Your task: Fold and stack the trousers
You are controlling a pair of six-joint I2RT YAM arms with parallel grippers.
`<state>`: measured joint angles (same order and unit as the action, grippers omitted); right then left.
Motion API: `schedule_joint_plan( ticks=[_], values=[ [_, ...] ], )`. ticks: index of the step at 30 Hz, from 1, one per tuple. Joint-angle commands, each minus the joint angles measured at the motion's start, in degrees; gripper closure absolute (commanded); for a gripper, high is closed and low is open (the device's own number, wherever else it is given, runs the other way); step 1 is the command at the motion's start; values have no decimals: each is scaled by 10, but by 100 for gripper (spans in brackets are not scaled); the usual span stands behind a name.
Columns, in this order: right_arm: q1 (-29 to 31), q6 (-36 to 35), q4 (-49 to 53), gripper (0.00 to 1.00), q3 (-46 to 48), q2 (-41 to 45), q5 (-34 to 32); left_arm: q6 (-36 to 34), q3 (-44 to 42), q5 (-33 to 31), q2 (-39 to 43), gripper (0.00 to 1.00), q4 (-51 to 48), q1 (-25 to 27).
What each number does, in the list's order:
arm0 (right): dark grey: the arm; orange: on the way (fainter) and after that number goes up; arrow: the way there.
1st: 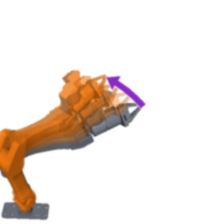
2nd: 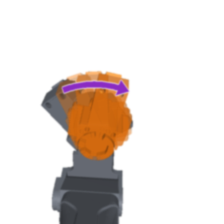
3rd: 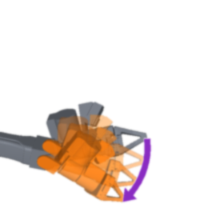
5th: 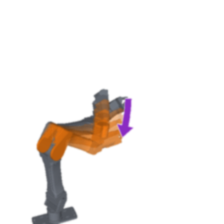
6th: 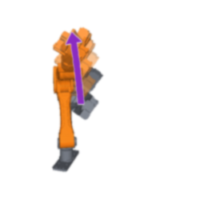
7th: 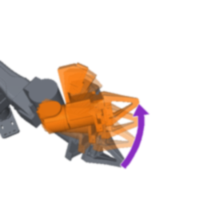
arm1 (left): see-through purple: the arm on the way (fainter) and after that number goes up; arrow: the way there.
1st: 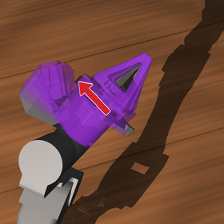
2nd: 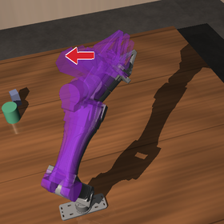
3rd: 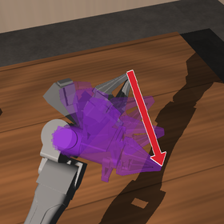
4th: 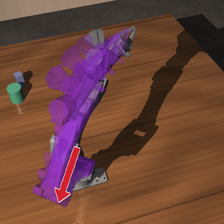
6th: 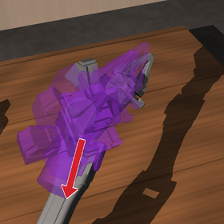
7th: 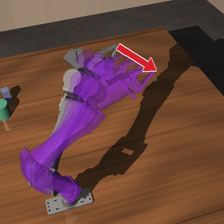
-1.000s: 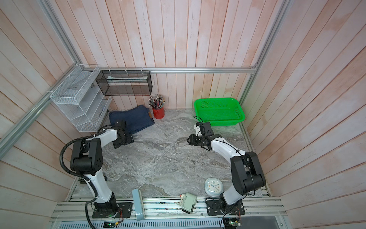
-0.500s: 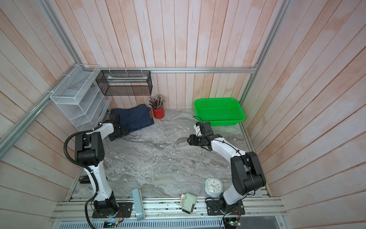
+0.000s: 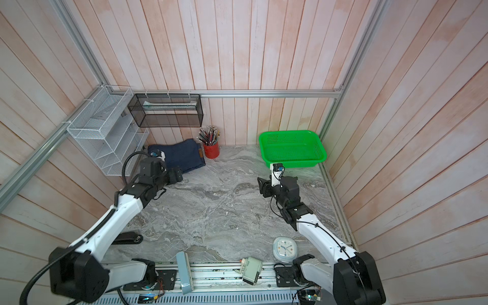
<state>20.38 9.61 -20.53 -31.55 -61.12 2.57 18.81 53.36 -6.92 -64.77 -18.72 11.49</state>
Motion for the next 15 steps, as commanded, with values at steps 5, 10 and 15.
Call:
schedule_joint_plan(
  ticks=[5, 10, 15],
  values=[
    [-25, -86, -181, 29, 91, 57, -210, 28, -250, -161, 267, 0, 163, -9],
    [-81, -84, -258, 25, 180, 107, -268, 9, -373, -235, 382, 0, 251, -12],
    [-181, -37, -292, 19, 242, 119, -220, -1, -442, -296, 408, 0, 309, -12]
  ],
)
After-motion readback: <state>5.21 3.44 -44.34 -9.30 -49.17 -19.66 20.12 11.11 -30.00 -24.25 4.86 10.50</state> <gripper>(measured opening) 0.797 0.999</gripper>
